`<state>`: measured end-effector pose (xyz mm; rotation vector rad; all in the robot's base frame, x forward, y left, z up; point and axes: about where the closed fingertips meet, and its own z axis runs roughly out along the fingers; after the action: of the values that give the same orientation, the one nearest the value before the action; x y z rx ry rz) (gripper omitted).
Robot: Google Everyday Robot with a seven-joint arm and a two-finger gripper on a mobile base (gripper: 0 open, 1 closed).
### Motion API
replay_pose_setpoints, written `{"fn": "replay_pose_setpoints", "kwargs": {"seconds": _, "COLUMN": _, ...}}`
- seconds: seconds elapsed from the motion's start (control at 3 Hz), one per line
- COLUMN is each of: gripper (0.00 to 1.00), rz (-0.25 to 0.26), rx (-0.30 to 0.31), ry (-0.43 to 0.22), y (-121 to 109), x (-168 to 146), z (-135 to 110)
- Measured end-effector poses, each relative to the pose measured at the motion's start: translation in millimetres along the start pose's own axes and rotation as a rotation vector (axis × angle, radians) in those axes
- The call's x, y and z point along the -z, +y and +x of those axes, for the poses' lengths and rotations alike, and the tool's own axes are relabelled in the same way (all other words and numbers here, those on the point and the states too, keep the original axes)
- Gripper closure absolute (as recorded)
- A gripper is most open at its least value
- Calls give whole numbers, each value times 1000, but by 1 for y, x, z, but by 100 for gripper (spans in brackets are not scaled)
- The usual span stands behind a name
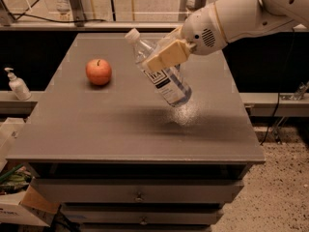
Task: Place blue plastic bottle upright
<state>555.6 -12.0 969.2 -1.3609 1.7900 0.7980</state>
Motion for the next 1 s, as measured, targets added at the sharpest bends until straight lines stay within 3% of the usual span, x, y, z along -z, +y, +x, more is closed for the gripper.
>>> {"fn": "replay_pose_setpoints", "kwargs": {"seconds": 0.33, "gripper": 100, "rz": -23, "rx": -24, "ry": -114, "y": 2, "x": 16, "z": -6}}
{"fn": "replay_pose_setpoints", "kwargs": {"seconds": 1.0, "gripper": 100, "rz": -67, "rx": -95, "ry": -338, "y": 5, "x": 32, "z": 11}}
